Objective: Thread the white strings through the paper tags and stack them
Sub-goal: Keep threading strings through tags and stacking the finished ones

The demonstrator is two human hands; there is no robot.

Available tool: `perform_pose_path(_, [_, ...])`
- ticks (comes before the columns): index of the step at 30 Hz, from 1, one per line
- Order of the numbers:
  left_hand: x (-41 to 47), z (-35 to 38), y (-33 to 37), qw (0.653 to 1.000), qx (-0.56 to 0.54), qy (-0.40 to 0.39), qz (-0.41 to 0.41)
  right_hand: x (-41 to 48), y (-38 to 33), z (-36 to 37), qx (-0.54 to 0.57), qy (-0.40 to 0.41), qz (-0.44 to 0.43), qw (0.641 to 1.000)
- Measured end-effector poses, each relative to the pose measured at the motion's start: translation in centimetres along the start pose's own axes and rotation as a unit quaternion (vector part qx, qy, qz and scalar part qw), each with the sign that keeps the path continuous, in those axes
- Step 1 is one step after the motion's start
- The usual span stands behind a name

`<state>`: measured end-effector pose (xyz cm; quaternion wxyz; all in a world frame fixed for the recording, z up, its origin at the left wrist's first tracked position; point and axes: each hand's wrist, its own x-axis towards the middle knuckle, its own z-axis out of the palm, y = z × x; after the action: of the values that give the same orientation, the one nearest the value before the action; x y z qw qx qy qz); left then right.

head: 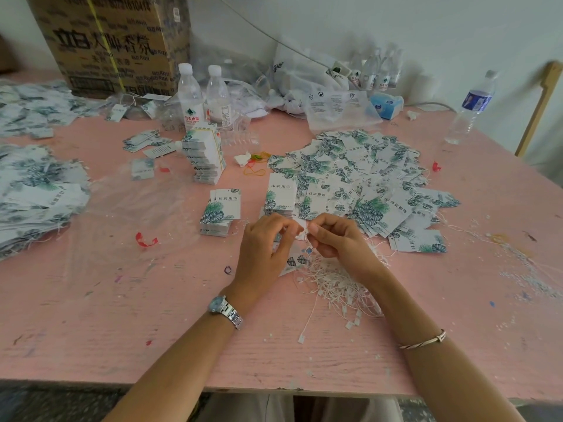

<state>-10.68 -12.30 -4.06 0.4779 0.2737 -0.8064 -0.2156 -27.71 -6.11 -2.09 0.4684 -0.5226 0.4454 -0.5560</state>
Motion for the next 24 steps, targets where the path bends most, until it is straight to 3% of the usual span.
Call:
perform_pose_path(5, [0.1, -0.5, -0.1, 0.995, -0.007, -0.084, -0.058, -0.1, -0.6, -0.5, 0.043, 0.031, -0.017, 0.998])
perform_pose_path(8, [0.1, -0.5, 0.0, 0.991, -0.021, -0.097, -0.085, 0.1, -0.7, -0.9, 0.082, 0.069, -0.026, 0.994])
perform_pose_path(10, [0.1, -0.5, -0.1, 0.981, -0.097, -0.104, -0.134, 0.2, -0.8, -1.1, 0.103, 0.104, -0.029, 0.989])
perform_pose_path(13, [0.3, -0.8, -0.1, 0.934, -0.260, -0.121, -0.216, 0.4, -0.9, -1.6, 0.098, 0.157, -0.034, 0.982])
perform_pose_path(20, [0.8, -0.8, -0.1, 0.840, -0.425, -0.073, -0.330, 0.4, 0.1, -1.9, -0.003, 0.246, -0.041, 0.968])
perform_pose_path(24, [1.2, -0.9, -0.3, 0.821, -0.452, -0.027, -0.348, 0.4, 0.7, -1.2, -0.164, 0.234, -0.063, 0.956])
